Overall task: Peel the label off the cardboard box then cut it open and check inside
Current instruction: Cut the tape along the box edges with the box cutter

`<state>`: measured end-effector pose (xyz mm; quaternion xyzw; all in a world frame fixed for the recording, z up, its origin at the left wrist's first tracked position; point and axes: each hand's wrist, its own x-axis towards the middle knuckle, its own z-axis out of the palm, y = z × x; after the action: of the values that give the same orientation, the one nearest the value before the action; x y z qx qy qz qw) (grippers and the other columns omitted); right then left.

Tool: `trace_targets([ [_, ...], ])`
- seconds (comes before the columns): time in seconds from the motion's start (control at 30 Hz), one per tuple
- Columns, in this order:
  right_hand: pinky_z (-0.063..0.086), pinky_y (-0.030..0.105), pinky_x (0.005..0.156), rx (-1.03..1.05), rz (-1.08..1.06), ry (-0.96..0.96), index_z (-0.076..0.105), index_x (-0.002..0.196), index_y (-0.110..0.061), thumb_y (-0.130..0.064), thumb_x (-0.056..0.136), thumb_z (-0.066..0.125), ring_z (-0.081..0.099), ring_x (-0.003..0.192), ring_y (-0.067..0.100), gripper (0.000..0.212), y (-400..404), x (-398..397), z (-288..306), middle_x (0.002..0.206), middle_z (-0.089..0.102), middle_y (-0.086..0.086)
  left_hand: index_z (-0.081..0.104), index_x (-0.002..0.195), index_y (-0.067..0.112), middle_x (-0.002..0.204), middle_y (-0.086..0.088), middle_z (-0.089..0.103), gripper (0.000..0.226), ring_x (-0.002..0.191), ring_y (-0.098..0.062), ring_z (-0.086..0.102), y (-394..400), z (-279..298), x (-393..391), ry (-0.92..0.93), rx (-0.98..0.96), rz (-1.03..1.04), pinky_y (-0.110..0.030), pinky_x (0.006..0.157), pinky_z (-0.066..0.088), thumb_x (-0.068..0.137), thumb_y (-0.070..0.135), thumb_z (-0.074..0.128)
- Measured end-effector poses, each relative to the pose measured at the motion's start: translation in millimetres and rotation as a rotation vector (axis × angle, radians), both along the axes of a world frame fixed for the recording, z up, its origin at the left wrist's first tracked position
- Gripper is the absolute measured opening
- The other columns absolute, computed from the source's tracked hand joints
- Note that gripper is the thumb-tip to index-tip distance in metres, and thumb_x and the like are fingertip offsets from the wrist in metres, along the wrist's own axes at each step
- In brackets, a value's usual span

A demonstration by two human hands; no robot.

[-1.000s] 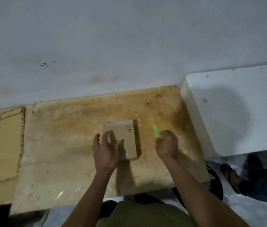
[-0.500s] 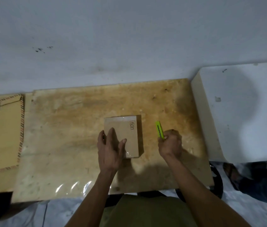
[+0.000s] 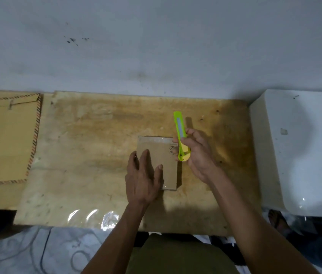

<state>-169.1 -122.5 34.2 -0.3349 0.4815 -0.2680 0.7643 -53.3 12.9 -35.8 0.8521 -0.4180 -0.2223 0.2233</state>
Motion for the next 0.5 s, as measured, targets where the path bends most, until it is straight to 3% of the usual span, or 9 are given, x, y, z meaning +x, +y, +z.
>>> trace_targets([
  [0.13, 0.057, 0.04, 0.068, -0.104, 0.142, -0.002, 0.049, 0.123, -0.015, -0.002, 0.095, 0.054, 0.068, 0.073, 0.025, 0.031, -11.4, 10.6, -5.9, 0.1, 0.07, 0.012, 0.029, 0.145, 0.028, 0.153, -0.013, 0.027, 0.064, 0.127, -0.037, 0.046, -0.2, -1.7, -1.6, -0.023, -0.008, 0.015, -0.051, 0.09, 0.051, 0.091, 0.059, 0.046],
  [0.3, 0.049, 0.029, 0.055, -0.332, 0.267, 0.239, 0.044, 0.14, -0.015, -0.012, 0.099, 0.052, 0.056, 0.059, 0.014, 0.042, -19.2, 9.5, -13.0, 0.092, 0.07, 0.005, 0.025, 0.146, 0.03, 0.155, -0.013, 0.025, 0.062, 0.132, -0.035, 0.042, 1.1, -2.4, -2.3, -0.031, 0.001, 0.021, -0.052, 0.096, 0.048, 0.094, 0.058, 0.044],
  [0.4, 0.045, 0.024, 0.049, -0.463, 0.313, 0.401, 0.053, 0.132, -0.017, -0.023, 0.099, 0.052, 0.051, 0.053, 0.006, 0.033, -21.4, 3.6, -16.8, 0.08, 0.068, 0.003, 0.024, 0.146, 0.031, 0.155, -0.011, 0.025, 0.062, 0.13, -0.034, 0.043, 1.5, -3.9, -1.5, -0.022, 0.005, 0.009, -0.053, 0.092, 0.05, 0.095, 0.061, 0.04],
  [0.5, 0.043, 0.026, 0.057, -0.705, 0.405, 0.565, 0.065, 0.114, -0.021, -0.035, 0.096, 0.054, 0.055, 0.053, 0.001, 0.025, -27.2, -2.4, -21.6, 0.067, 0.065, -0.006, 0.025, 0.147, 0.031, 0.155, -0.011, 0.025, 0.061, 0.13, -0.034, 0.043, 2.3, -5.5, -1.9, -0.024, -0.002, 0.015, -0.052, 0.09, 0.051, 0.096, 0.06, 0.04],
])
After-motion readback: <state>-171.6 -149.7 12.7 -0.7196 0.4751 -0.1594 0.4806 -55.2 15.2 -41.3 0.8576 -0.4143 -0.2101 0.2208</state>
